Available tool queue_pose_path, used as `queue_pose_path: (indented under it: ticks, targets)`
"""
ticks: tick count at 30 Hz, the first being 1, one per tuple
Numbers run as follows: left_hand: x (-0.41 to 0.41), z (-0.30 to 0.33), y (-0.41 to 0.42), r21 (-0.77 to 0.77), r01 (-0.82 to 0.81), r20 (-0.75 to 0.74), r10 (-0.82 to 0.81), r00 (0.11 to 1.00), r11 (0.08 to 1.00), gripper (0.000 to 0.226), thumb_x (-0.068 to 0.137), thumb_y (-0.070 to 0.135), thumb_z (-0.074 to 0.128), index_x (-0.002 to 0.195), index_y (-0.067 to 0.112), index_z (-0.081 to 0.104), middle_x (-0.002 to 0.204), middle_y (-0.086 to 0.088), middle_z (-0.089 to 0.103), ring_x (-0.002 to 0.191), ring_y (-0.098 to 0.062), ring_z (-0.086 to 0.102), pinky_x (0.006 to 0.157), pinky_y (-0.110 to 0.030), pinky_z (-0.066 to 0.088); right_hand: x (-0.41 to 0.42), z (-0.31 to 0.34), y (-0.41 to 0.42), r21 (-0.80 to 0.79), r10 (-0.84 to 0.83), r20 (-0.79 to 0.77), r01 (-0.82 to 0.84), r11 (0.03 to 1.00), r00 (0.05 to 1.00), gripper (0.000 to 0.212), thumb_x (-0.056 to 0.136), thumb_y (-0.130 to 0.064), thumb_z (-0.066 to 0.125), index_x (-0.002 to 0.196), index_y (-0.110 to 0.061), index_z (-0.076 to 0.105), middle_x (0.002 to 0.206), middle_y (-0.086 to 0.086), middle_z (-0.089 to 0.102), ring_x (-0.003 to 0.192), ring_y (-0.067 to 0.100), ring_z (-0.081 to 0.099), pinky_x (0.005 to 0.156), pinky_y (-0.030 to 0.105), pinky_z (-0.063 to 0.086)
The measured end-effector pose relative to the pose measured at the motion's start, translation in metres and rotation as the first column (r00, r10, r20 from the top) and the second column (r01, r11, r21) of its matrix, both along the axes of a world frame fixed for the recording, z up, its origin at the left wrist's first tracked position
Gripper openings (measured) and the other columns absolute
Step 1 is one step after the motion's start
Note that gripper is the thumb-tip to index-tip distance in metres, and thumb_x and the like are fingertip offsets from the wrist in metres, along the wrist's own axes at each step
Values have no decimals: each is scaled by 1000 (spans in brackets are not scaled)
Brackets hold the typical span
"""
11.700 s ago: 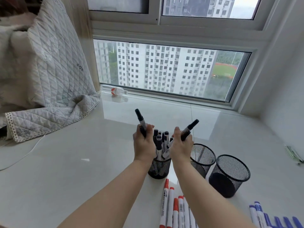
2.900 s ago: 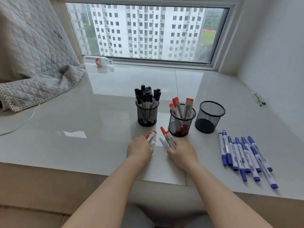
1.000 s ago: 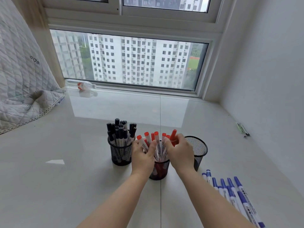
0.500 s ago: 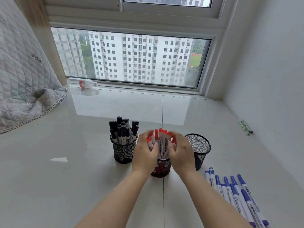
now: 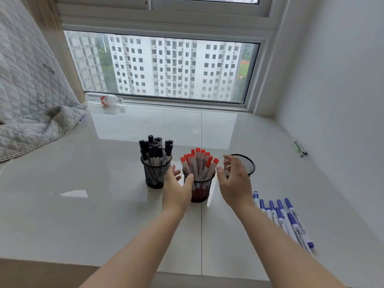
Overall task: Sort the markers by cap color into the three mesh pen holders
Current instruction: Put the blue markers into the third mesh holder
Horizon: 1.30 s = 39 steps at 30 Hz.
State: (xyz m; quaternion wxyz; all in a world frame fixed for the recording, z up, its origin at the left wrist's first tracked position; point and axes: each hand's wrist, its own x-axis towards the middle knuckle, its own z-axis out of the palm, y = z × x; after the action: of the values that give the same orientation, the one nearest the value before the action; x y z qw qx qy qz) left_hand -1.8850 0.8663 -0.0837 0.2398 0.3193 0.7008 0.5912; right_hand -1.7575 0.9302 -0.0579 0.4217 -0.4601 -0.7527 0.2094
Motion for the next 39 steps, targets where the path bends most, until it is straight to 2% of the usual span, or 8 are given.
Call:
queue_pose_path:
  ticks: [5, 11, 15, 18, 22, 25, 31, 39]
  targets:
    - [29, -16, -28, -7, -143, -9, 143, 990, 990, 14, 90, 22, 53, 103, 22, 47, 97, 2, 56, 78, -3, 52, 67, -23, 38, 47, -9, -21, 29, -100, -59, 101, 994, 993, 22, 92, -20, 50, 112, -14, 54, 94, -5, 53, 91, 17, 52, 76, 27, 37]
    - [78, -29, -38, -89, 134, -60, -139, 988, 987, 13, 88, 15, 51, 91, 27, 53, 81, 8, 60, 76, -10, 56, 59, -17, 39, 130, -26, -34, -55, -275, -66, 271, 961, 959, 19, 93, -17, 47, 108, -11, 57, 97, 1, 57, 92, 16, 49, 78, 27, 35]
    - [110, -29, -29, -208, 272, -135, -303, 943, 939, 11, 89, 19, 51, 96, 27, 52, 83, 12, 57, 75, 0, 52, 56, -14, 35, 171, -40, -38, -154, -380, 45, 382, 911, 924, 18, 93, -19, 47, 105, -11, 57, 97, 0, 56, 101, 22, 51, 77, 29, 37]
    - [129, -27, -15, -248, 307, -170, -354, 920, 919, 15, 89, 21, 51, 104, 22, 54, 91, 10, 57, 80, -5, 53, 62, -17, 37, 184, -46, -38, -184, -390, 131, 409, 894, 911, 18, 91, -19, 48, 106, -13, 56, 103, 2, 57, 104, 22, 48, 79, 27, 36]
    - [147, -27, 9, -335, 289, -224, -374, 900, 897, 30, 88, 30, 53, 114, 15, 54, 116, -4, 55, 103, -17, 53, 85, -30, 43, 189, -51, -37, -218, -352, 271, 414, 884, 896, 29, 90, -24, 49, 117, -15, 53, 119, 3, 54, 113, 20, 43, 90, 30, 38]
    - [160, -32, 20, -438, 255, -317, -414, 854, 862, 42, 88, 38, 53, 124, 16, 49, 132, -7, 42, 123, -25, 39, 100, -36, 35, 188, -53, -36, -198, -308, 370, 398, 896, 876, 39, 89, -29, 48, 126, -18, 47, 128, 1, 49, 119, 20, 38, 97, 31, 36]
    - [176, -41, 39, -539, 159, -480, -457, 749, 827, 55, 88, 48, 49, 135, 24, 36, 136, -7, 29, 127, -28, 29, 101, -42, 32, 177, -55, -35, -15, -271, 510, 323, 946, 817, 43, 90, -38, 43, 130, -23, 44, 134, -3, 44, 120, 19, 37, 96, 29, 33]
    - [165, -53, 44, -593, 93, -519, -468, 716, 800, 62, 89, 44, 42, 140, 11, 25, 137, -12, 31, 127, -29, 29, 104, -39, 27, 159, -70, -27, -99, -228, 620, 364, 926, 751, 58, 89, -54, 42, 132, -15, 41, 136, 7, 39, 122, 23, 35, 97, 32, 34]
